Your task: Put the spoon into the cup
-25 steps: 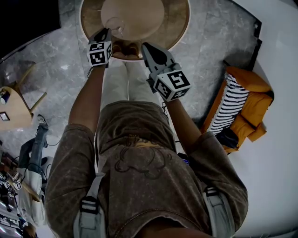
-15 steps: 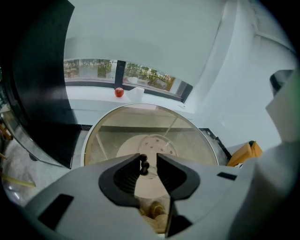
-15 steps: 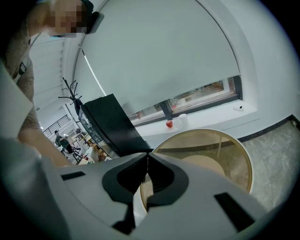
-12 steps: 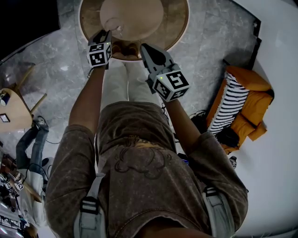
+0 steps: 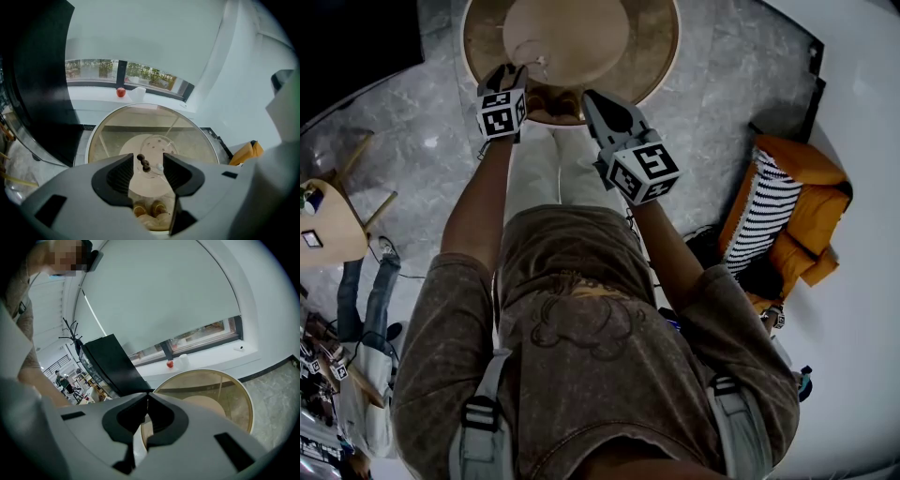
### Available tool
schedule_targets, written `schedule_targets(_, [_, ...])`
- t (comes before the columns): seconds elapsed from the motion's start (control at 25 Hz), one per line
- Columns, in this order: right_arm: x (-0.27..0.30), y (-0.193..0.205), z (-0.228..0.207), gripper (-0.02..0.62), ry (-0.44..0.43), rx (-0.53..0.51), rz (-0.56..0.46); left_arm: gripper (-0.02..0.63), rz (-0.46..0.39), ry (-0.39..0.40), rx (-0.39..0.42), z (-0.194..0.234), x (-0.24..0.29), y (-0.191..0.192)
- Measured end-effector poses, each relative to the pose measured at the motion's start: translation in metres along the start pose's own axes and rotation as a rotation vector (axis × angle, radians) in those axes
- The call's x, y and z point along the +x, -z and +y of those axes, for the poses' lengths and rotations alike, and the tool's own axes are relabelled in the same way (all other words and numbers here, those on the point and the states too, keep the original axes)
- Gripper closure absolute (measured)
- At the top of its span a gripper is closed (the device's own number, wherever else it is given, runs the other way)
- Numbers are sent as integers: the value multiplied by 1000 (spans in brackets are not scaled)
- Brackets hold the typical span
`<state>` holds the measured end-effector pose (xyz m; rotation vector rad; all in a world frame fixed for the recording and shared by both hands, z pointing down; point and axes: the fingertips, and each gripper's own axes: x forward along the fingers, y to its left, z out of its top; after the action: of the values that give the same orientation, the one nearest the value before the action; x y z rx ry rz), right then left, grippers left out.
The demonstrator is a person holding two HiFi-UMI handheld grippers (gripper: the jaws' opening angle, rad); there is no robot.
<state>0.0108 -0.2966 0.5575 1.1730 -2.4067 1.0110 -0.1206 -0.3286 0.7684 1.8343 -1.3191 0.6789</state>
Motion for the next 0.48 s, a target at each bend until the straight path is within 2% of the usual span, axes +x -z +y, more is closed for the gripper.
schedule_targets(0.32, [-8, -18, 11, 575, -9, -21, -20, 422, -11, -50, -9, 3, -24, -15])
schedule_targets(0.48, [-16, -26, 17, 575, -13, -38, -26, 508, -16, -62, -22, 0, -38, -23])
